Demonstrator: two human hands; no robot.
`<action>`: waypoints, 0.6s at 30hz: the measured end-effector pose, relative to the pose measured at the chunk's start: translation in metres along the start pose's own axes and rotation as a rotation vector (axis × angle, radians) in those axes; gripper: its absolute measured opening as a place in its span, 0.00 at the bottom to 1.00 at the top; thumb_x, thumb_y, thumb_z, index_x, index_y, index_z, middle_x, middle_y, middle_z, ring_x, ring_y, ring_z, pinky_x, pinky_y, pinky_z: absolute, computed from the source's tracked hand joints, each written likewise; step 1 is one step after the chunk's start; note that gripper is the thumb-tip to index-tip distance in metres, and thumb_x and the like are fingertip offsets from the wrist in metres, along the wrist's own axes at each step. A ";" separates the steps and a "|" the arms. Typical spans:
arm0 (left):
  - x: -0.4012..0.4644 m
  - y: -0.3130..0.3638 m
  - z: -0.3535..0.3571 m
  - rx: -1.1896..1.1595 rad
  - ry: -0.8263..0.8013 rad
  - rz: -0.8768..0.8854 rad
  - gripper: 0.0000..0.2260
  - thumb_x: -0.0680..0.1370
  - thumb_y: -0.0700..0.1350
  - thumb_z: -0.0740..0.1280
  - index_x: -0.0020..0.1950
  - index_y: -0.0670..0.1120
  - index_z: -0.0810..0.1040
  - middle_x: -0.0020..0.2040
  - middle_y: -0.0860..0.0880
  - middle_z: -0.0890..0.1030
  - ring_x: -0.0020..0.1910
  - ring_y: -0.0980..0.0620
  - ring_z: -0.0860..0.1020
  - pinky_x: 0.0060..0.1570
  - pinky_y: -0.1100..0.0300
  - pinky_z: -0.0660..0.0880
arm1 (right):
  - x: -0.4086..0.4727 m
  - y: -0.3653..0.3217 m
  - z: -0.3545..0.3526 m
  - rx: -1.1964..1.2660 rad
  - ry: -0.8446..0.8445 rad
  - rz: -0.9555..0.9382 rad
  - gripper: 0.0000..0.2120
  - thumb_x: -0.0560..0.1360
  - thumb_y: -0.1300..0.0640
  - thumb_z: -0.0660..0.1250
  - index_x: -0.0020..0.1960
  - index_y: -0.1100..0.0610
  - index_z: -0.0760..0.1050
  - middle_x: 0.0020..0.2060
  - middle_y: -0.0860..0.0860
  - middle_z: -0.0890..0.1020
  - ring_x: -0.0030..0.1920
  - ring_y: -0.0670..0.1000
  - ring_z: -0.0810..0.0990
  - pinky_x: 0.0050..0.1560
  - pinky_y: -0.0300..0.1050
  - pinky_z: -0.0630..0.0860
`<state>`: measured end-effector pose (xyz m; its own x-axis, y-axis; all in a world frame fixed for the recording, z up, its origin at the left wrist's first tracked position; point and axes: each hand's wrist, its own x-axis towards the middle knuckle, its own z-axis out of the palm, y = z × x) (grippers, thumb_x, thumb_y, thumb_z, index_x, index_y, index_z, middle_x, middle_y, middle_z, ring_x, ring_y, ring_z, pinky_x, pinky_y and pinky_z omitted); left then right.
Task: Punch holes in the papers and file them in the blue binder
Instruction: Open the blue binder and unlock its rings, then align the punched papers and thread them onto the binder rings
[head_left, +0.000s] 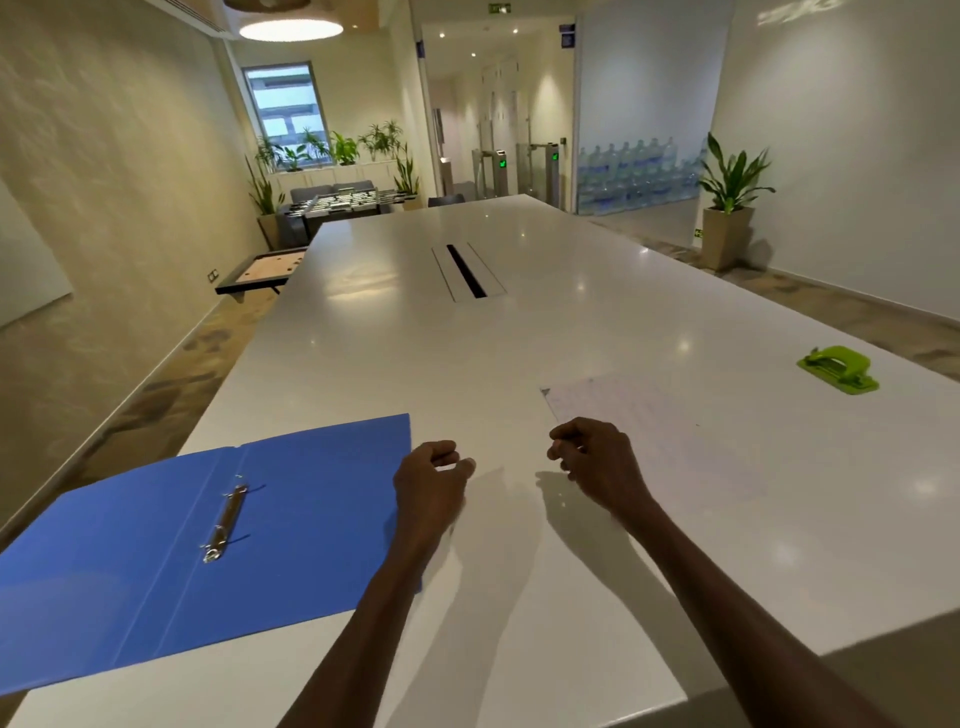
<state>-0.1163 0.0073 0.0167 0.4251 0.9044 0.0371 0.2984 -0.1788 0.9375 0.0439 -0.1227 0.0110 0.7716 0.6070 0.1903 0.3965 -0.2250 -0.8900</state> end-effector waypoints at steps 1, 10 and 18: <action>-0.001 0.005 0.012 0.002 -0.022 0.003 0.15 0.72 0.43 0.73 0.58 0.46 0.80 0.51 0.51 0.82 0.43 0.59 0.79 0.39 0.66 0.76 | 0.004 0.004 -0.011 -0.040 0.027 0.001 0.06 0.71 0.61 0.67 0.44 0.53 0.81 0.35 0.47 0.85 0.35 0.48 0.82 0.41 0.45 0.79; 0.001 0.040 0.100 0.070 -0.170 -0.057 0.23 0.71 0.43 0.74 0.64 0.41 0.74 0.57 0.47 0.79 0.52 0.51 0.78 0.47 0.64 0.74 | 0.038 0.048 -0.083 -0.450 0.210 0.071 0.15 0.74 0.53 0.67 0.58 0.58 0.76 0.51 0.55 0.82 0.53 0.55 0.78 0.46 0.43 0.69; -0.003 0.059 0.148 0.231 -0.156 -0.054 0.15 0.70 0.46 0.72 0.36 0.38 0.70 0.34 0.44 0.73 0.38 0.40 0.73 0.37 0.55 0.69 | 0.056 0.073 -0.111 -0.692 0.123 0.258 0.32 0.68 0.37 0.70 0.55 0.64 0.69 0.54 0.60 0.72 0.58 0.60 0.69 0.51 0.51 0.71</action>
<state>0.0268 -0.0638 0.0206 0.5240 0.8478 -0.0814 0.5035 -0.2312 0.8325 0.1711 -0.1895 0.0024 0.9164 0.3897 0.0916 0.3864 -0.8014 -0.4566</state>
